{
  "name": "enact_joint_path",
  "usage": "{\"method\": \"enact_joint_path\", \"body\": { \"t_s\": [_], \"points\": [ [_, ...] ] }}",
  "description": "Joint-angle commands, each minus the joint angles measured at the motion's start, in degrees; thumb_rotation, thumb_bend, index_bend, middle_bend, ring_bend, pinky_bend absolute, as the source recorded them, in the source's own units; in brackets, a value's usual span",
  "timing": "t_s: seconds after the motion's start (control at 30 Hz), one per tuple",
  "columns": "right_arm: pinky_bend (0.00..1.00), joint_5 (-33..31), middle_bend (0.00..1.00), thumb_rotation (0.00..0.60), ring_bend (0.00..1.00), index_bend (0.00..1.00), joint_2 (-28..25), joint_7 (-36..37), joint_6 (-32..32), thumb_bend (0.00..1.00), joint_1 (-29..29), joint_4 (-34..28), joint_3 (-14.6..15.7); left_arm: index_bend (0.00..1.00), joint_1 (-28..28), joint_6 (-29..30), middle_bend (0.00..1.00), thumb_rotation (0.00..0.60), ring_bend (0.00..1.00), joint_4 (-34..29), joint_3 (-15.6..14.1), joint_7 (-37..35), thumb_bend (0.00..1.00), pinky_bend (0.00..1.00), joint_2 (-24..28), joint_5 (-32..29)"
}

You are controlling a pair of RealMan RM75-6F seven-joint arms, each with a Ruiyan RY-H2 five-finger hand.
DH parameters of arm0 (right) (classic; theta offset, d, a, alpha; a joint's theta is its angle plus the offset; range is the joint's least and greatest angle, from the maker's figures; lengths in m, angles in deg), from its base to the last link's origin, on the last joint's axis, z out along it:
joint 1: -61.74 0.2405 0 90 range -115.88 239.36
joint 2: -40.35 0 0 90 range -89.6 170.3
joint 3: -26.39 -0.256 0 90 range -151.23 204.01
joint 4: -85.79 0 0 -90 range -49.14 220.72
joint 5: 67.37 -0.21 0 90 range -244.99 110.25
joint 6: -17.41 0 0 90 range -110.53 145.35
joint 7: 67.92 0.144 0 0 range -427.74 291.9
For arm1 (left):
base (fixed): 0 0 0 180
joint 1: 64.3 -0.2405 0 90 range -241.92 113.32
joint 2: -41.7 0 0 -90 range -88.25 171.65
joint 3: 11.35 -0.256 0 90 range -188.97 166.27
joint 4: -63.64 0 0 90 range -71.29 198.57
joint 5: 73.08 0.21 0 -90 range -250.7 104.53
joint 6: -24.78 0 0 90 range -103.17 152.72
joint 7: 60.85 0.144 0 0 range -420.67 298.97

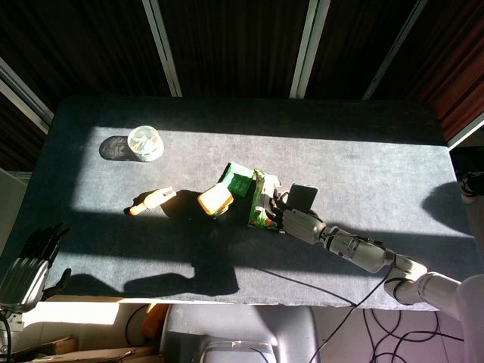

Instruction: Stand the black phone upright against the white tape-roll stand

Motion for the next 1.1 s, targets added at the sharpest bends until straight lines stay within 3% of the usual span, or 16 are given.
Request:
{"method": "enact_joint_path", "body": {
  "t_s": [0.03,0.43,0.67,0.8,0.97,1.1],
  "points": [
    [0.22,0.01,0.18,0.600,0.28,0.00,-0.07,0.63,0.38,0.36,0.00,-0.20,0.03,0.00,0.05,-0.13,0.00,0.600,0.02,0.02,-0.04,0.06,0.41,0.05,-0.03,0.01],
    [0.20,0.72,0.16,0.600,0.25,0.00,-0.23,2.23,2.26,0.34,-0.15,-0.89,0.43,0.00,-0.01,0.00,0.00,0.600,0.02,-0.08,-0.08,-0.06,0.41,0.05,0.11,0.05],
    [0.18,1.37,0.13,0.600,0.21,0.00,-3.31,9.02,13.93,0.31,-4.55,-7.04,0.52,0.00,-0.20,0.45,0.00,0.600,0.02,0.04,0.04,-0.67,0.41,0.05,0.33,-0.05],
    [0.14,1.17,0.11,0.600,0.16,0.00,-3.85,10.64,17.14,0.31,-6.33,-8.81,0.58,0.00,-0.23,0.53,0.00,0.600,0.02,0.05,0.09,-0.75,0.41,0.05,0.34,-0.10],
    [0.13,-5.32,0.09,0.600,0.09,0.00,-5.53,17.10,34.98,0.30,-21.90,-21.22,2.38,0.00,-0.67,1.80,0.00,0.600,0.01,0.22,0.20,-0.48,0.41,0.05,0.00,0.38],
    [0.21,-9.74,0.11,0.600,0.13,0.00,-5.47,29.37,43.15,0.30,-29.37,-22.66,2.89,0.00,-0.65,1.48,0.00,0.600,0.00,0.08,-0.02,-0.76,0.41,0.05,0.10,0.46]
  ]
}}
